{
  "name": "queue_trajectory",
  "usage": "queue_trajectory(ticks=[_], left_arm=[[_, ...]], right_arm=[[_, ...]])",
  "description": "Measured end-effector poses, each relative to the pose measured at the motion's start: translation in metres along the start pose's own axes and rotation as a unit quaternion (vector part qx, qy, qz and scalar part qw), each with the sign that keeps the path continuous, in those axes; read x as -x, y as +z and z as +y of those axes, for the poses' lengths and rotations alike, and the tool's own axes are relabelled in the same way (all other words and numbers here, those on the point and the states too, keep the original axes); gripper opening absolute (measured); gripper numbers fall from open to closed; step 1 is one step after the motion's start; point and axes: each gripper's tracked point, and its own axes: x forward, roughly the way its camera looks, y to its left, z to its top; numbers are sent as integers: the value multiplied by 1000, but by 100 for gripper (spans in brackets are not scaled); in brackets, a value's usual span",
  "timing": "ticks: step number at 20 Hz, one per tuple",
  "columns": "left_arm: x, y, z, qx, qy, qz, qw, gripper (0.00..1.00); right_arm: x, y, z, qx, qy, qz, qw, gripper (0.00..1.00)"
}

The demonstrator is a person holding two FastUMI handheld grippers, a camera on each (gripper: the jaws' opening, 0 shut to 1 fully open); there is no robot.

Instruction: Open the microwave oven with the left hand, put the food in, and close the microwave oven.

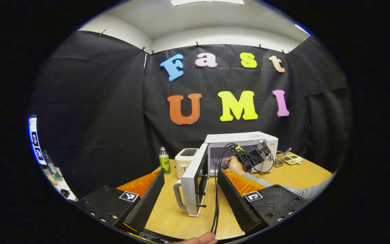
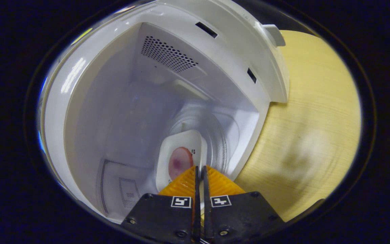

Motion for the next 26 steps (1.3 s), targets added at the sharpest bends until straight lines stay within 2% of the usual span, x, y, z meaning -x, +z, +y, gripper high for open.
queue_trajectory(ticks=[1, 2, 3, 4, 5, 6, 8, 9, 16, 18, 20, 23, 26], left_arm=[[0, -1, 1, 0, 2, 0, 1000, 97], [-1, -2, 1, 1, 2, -1, 1000, 96], [-2, -2, 1, 3, 2, 1, 1000, 96], [-4, -4, 3, 5, 4, 3, 1000, 96], [-5, -7, 6, 6, 9, 7, 1000, 96], [-6, -9, 10, 8, 14, 11, 1000, 96], [-6, -12, 16, 10, 23, 13, 1000, 96], [-6, -14, 21, 12, 28, 14, 999, 96], [-14, -48, 73, 31, 79, 39, 996, 97], [-23, -54, 79, 31, 74, 38, 996, 96], [-31, -62, 95, 30, 87, 39, 995, 96], [-43, -70, 103, 26, 95, 35, 995, 96], [-59, -80, 119, 37, 119, 37, 991, 96]], right_arm=[[3, 1, -1, -6, 4, 8, 1000, 8], [5, -2, -1, -14, 10, 17, 1000, 4], [9, -1, -2, -13, 16, 16, 1000, 13], [15, 1, 0, -5, 27, 14, 1000, 29], [22, 3, 3, 9, 36, 9, 999, 35], [28, -2, 3, 26, 41, 9, 999, 63], [42, -1, 4, 35, 60, 15, 997, 87], [49, -1, 3, 36, 70, 18, 997, 91], [116, 24, -34, 125, 110, 19, 986, 90], [145, 33, -44, 166, 142, 39, 975, 91], [177, 53, -57, 201, 172, 43, 963, 91], [226, 99, -73, 238, 207, 9, 949, 90], [288, 143, -88, 274, 243, -34, 930, 90]])
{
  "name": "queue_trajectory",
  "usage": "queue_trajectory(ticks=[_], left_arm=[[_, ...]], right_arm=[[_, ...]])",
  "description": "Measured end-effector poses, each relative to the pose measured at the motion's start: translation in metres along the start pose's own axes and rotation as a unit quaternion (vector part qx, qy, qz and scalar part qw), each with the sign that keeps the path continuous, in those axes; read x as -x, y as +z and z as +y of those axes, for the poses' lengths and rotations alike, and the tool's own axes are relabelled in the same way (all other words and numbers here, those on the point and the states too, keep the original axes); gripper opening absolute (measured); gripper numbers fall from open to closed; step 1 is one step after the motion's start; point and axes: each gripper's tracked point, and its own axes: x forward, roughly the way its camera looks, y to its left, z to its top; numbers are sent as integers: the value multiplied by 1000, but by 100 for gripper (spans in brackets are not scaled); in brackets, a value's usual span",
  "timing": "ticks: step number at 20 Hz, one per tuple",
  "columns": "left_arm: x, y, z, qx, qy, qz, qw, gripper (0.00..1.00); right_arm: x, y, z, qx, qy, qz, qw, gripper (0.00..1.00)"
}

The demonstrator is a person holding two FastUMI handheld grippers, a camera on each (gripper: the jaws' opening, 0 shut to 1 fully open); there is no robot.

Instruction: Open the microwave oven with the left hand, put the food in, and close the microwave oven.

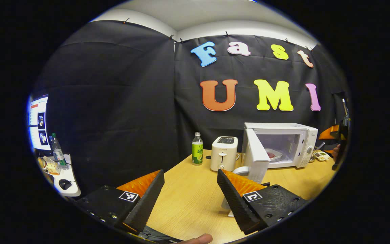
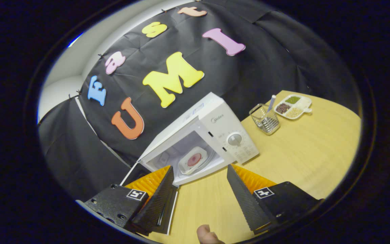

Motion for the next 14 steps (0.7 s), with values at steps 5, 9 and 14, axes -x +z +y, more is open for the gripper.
queue_trajectory(ticks=[5, 9, 14], left_arm=[[-30, -22, -17, -3, -21, 12, 1000, 48], [-45, -31, -35, 12, -47, 17, 999, 0], [-41, -43, -64, -6, -66, 27, 997, 0]], right_arm=[[93, 77, -35, 80, -35, -93, 992, 89], [140, 94, -51, 76, -30, -99, 992, 90], [172, 117, -72, 76, -29, -120, 989, 99]])
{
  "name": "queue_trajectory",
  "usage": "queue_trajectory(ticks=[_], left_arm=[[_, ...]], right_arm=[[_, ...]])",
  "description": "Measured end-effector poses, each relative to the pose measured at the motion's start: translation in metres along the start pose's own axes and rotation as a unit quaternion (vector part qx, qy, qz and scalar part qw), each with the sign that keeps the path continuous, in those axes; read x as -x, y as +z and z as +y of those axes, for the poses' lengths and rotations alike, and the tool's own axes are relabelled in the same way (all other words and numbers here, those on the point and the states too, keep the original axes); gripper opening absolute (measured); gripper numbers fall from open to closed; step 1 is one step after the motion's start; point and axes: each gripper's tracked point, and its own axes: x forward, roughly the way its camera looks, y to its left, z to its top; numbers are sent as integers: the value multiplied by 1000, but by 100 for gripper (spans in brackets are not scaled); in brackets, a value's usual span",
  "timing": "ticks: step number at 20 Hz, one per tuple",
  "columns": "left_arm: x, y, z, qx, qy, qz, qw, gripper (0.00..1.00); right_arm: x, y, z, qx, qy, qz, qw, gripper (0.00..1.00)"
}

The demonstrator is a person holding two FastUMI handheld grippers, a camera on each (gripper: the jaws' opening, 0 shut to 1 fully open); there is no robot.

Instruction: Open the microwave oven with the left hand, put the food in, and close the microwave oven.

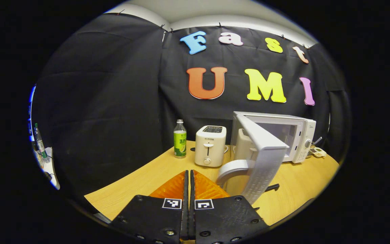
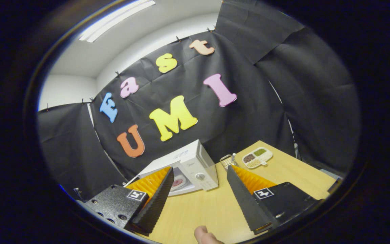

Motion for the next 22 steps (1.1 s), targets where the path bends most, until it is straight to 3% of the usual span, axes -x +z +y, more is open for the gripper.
queue_trajectory(ticks=[3, 4, 6, 7, 8, 13, 14, 15, 16, 17, 18, 19, 20, 21, 22], left_arm=[[7, -1, -22, 4, -20, -2, 1000, 0], [8, -4, -36, 11, -35, 5, 999, 0], [9, -9, -58, 8, -53, 11, 998, 0], [9, -9, -71, 2, -62, 10, 998, 15], [8, -8, -82, -6, -69, 8, 998, 0], [1, -7, -144, -31, -118, 7, 993, 0], [-2, -6, -157, -35, -128, 5, 991, 14], [-7, -4, -171, -40, -135, 1, 990, 14], [-9, -4, -185, -41, -148, -1, 988, 0], [-13, -5, -199, -40, -162, -2, 986, 0], [-19, -6, -211, -42, -174, -3, 984, 0], [-23, -6, -225, -45, -185, -6, 982, 0], [-27, -6, -238, -49, -196, -6, 979, 0], [-31, -5, -251, -55, -209, -10, 976, 0], [-38, -2, -264, -61, -223, -22, 973, 14]], right_arm=[[5, 12, -6, 22, 1, -13, 1000, 100], [8, 17, -6, 31, 5, -17, 999, 90], [12, 26, -8, 52, 4, -27, 998, 90], [16, 34, -10, 65, 3, -35, 997, 90], [21, 43, -13, 81, -5, -48, 995, 90], [46, 85, -27, 154, -40, -110, 981, 89], [50, 93, -33, 160, -54, -118, 979, 90], [54, 97, -36, 165, -60, -122, 977, 89], [58, 100, -34, 165, -57, -124, 977, 90], [60, 103, -32, 161, -51, -124, 978, 90], [60, 105, -34, 159, -48, -121, 979, 100], [60, 104, -38, 161, -46, -116, 979, 100], [59, 105, -40, 165, -46, -113, 979, 100], [60, 106, -43, 174, -47, -111, 977, 90], [61, 108, -47, 183, -52, -112, 975, 90]])
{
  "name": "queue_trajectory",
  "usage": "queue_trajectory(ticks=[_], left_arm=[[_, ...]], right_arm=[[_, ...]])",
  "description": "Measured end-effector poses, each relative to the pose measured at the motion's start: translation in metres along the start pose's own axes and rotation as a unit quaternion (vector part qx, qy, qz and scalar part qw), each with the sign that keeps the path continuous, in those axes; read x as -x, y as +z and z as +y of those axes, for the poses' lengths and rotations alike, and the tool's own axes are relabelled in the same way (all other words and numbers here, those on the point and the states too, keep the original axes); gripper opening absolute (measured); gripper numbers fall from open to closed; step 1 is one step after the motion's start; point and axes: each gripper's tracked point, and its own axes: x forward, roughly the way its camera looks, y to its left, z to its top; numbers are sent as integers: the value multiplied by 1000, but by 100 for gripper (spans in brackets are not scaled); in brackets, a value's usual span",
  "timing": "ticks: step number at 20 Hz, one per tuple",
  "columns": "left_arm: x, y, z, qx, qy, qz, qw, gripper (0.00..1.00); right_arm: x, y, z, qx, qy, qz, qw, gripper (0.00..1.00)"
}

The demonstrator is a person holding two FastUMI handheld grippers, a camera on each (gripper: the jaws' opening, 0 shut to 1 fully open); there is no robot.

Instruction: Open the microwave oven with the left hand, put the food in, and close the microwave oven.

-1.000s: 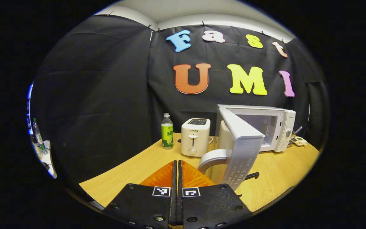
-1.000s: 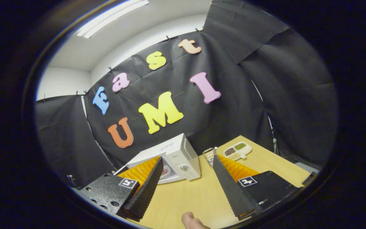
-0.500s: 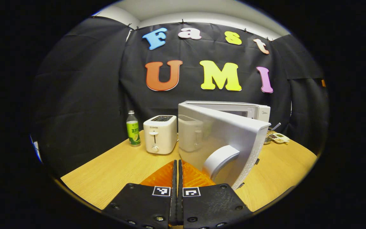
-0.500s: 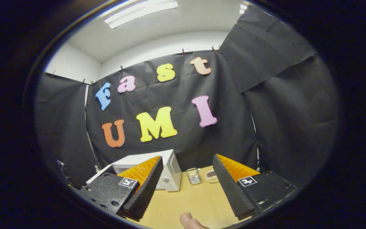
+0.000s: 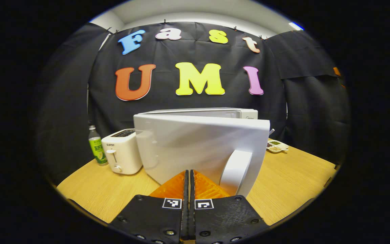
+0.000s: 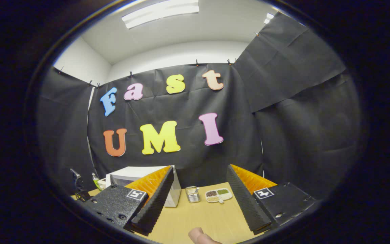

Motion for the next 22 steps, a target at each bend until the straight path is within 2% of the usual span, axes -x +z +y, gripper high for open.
queue_trajectory(ticks=[1, 2, 3, 4, 6, 7, 8, 11, 12, 13, 14, 17, 18, 19, 20, 22], left_arm=[[-10, 0, -9, -3, -14, -3, 1000, 0], [-19, 1, -15, -1, -23, -7, 1000, 0], [-29, 2, -21, 7, -33, -8, 999, 0], [-38, 3, -27, 18, -41, -6, 999, 0], [-52, 8, -32, 27, -40, -9, 999, 0], [-59, 13, -34, 29, -39, -14, 999, 15], [-66, 16, -40, 33, -45, -16, 998, 0], [-88, 25, -53, 33, -46, -16, 998, 0], [-94, 28, -58, 33, -50, -18, 998, 0], [-100, 30, -64, 33, -53, -20, 998, 0], [-107, 32, -66, 33, -50, -20, 998, 0], [-127, 32, -70, 43, -41, -12, 998, 0], [-132, 31, -73, 49, -43, -8, 998, 0], [-138, 30, -74, 52, -41, -4, 998, 0], [-144, 29, -73, 51, -37, 0, 998, 0], [-157, 24, -76, 49, -31, 7, 998, 0]], right_arm=[[1, 3, -5, 8, -5, -3, 1000, 90], [2, 5, -7, 15, -8, -8, 1000, 90], [3, 7, -8, 20, -9, -12, 1000, 100], [3, 8, -8, 23, -7, -15, 1000, 90], [3, 8, -6, 28, -1, -17, 999, 90], [2, 9, -5, 28, 1, -17, 999, 90], [1, 9, -5, 27, 2, -18, 999, 90], [-2, 7, -5, 22, 7, -19, 1000, 90], [-5, 4, -4, 21, 9, -18, 1000, 100], [-6, 3, -5, 21, 11, -16, 1000, 100], [-8, 1, -6, 21, 12, -14, 1000, 90], [-13, -4, -12, 20, 11, -12, 1000, 90], [-16, -7, -12, 19, 12, -11, 1000, 100], [-19, -10, -14, 19, 13, -8, 1000, 100], [-21, -14, -16, 19, 12, -4, 1000, 90], [-23, -18, -20, 18, 13, 0, 1000, 90]])
